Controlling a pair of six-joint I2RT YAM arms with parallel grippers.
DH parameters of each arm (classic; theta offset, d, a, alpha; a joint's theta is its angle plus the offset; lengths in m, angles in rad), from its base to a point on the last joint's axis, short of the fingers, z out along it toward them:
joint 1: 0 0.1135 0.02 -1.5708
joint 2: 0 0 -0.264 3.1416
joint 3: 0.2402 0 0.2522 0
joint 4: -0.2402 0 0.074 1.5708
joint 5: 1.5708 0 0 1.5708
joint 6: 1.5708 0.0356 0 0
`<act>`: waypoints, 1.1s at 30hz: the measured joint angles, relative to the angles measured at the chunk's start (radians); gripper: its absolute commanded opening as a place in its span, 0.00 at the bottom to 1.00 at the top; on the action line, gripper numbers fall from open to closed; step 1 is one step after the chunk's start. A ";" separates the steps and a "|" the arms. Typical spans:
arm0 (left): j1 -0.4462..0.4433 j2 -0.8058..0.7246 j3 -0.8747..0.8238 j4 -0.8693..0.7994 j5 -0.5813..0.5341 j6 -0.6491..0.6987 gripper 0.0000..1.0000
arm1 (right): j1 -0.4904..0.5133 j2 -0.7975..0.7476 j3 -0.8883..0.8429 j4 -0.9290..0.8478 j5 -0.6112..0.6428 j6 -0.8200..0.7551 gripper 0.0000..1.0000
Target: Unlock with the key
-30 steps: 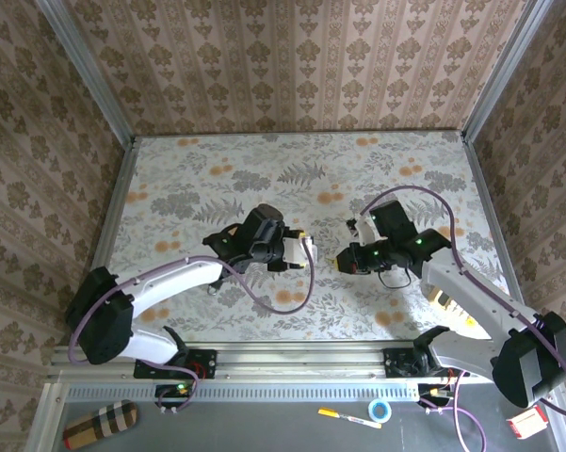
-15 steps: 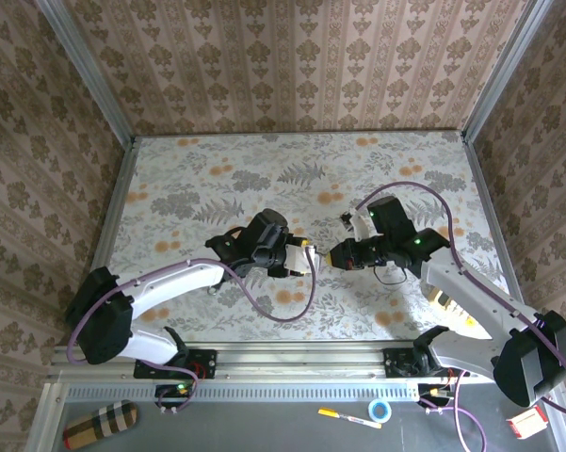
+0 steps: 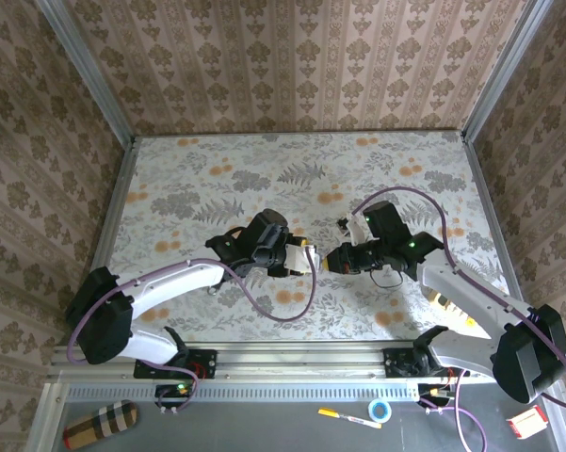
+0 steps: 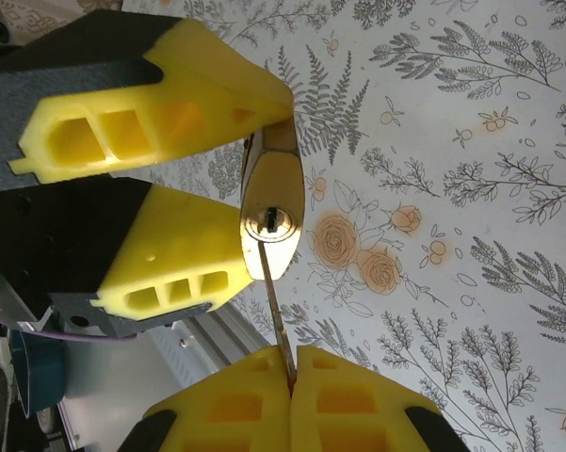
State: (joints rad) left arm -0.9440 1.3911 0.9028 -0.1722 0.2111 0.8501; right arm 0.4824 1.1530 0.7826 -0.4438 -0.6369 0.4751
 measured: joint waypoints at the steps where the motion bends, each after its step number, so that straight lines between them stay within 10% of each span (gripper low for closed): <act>1: 0.000 0.000 0.000 0.000 -0.002 0.000 0.14 | 0.000 0.000 -0.001 0.000 0.000 0.000 0.00; 33: -0.076 0.001 -0.006 -0.024 -0.108 0.045 0.10 | 0.000 0.063 -0.012 0.040 -0.044 0.028 0.00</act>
State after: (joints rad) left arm -1.0203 1.3922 0.8967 -0.1959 0.1028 0.8955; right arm 0.4824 1.2156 0.7704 -0.4042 -0.6807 0.5030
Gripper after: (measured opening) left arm 0.424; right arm 0.058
